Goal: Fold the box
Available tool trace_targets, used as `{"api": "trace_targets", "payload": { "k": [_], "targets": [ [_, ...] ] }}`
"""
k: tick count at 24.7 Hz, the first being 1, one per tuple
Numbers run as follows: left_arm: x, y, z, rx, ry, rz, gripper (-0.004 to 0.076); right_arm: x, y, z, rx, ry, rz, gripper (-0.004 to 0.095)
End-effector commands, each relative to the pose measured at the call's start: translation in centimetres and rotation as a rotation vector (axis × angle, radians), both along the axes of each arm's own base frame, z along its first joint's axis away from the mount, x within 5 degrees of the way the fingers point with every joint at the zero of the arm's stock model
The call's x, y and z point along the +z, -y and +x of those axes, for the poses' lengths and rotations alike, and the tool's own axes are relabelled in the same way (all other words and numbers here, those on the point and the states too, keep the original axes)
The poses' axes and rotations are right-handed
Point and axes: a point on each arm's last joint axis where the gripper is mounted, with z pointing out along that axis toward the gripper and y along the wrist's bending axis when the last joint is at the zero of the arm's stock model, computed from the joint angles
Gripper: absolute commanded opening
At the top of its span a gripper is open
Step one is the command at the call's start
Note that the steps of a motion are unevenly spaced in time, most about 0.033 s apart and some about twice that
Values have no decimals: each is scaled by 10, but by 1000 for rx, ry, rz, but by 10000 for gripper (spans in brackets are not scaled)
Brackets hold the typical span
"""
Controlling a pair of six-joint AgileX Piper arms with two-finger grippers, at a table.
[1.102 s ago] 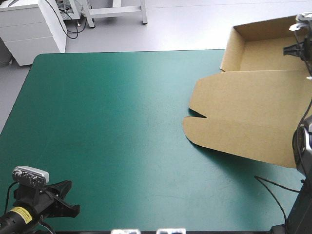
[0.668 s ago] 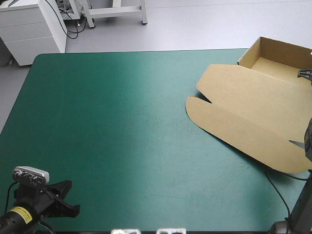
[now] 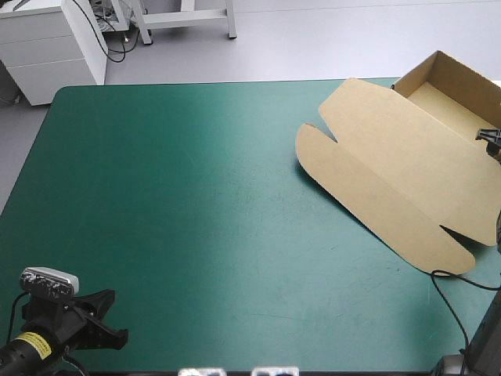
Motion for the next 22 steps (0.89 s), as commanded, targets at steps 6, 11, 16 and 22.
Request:
{"api": "trace_targets", "payload": {
  "k": [6,11,16,22],
  "targets": [
    [11,2,4,2,64,-37,-8,144,-29,-51,37,280,-64,728],
    [11,2,4,2,62,-36,-8,205,-59,-83,74,463,-25,690],
    [11,2,3,2,60,-39,-8,249,-90,-122,131,589,2,331],
    [11,2,4,3,62,-40,-8,238,-171,-189,397,551,79,-19]
  ]
}}
